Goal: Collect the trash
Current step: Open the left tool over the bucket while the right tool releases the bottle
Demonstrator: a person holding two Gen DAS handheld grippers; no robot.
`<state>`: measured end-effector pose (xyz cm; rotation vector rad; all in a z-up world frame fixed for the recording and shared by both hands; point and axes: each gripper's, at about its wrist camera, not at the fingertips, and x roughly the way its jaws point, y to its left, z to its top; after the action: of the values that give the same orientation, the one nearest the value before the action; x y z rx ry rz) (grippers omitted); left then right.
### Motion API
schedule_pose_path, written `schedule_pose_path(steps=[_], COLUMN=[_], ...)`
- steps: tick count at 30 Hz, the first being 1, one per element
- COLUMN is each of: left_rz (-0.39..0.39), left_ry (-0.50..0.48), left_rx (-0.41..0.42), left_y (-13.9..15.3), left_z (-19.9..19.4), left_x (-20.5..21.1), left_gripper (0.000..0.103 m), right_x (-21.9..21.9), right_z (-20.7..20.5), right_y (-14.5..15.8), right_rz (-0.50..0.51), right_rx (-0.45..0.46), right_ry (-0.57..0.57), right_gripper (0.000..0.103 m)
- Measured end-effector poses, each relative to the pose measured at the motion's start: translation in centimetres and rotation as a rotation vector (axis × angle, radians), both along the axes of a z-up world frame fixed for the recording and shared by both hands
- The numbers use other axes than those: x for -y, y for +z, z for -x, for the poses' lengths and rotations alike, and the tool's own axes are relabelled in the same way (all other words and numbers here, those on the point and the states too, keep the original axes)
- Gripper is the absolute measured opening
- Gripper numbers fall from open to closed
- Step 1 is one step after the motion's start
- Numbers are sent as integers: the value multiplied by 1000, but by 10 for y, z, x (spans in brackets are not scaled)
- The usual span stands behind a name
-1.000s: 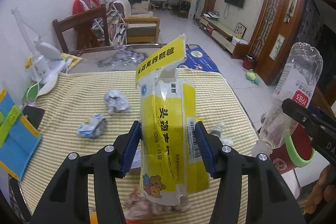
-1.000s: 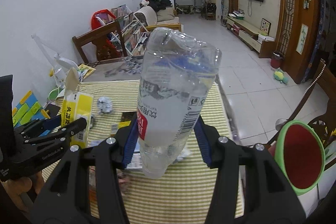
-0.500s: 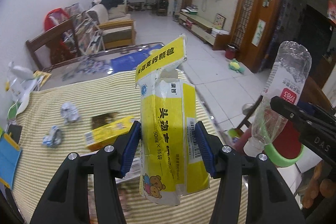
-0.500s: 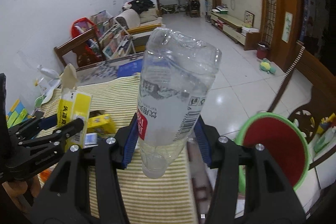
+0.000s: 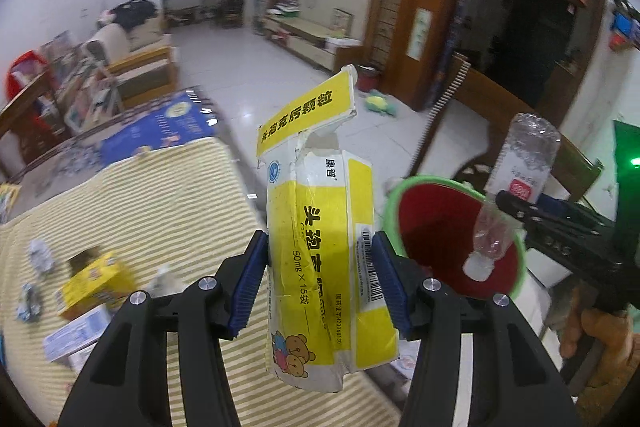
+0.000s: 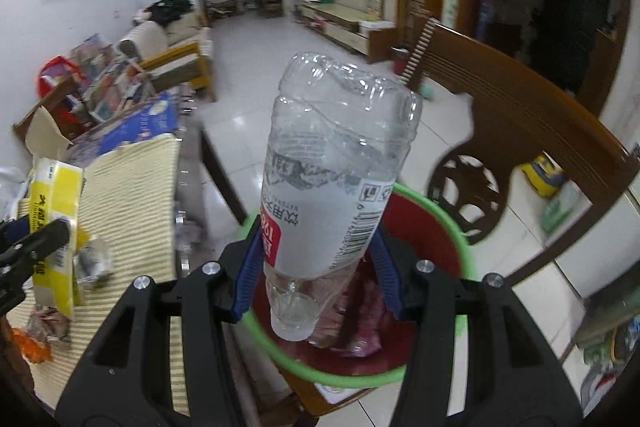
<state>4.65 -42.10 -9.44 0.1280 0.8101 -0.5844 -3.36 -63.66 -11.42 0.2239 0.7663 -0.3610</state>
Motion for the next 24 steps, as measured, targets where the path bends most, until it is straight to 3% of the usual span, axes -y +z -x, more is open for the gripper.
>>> schedule_pose_path(steps=[2,3,4,5,16,20,24], left_rz=[2,3,6,9,20,14,34], left_ry=[-40,-53,-70,-86,-263,-278,-276], left_rx=[-9,-13,-20,-25,-78,-82,-62], left_y=[-1,-1,-2,-2,-22,-25,-19], left_z=[1,1,2,1,0,1,8], left_x=[20,27,36,43,128,140,134], left_gripper=[51,51,51,51,52,70,73], right_x=[12,17,24,27,61,64,62], right_z=[5,6,10,13,58,73,76], right_y=[-5,-5,-7,-7,-3,0,4], right_rz=[6,8,14,19,5,1,0], right_rx=[-12,-15,-11,-3,16,24,36], right_ry=[-32,-42,-58,-68,-197,-230,-233], right_gripper=[55,62,75,77,79,79,79])
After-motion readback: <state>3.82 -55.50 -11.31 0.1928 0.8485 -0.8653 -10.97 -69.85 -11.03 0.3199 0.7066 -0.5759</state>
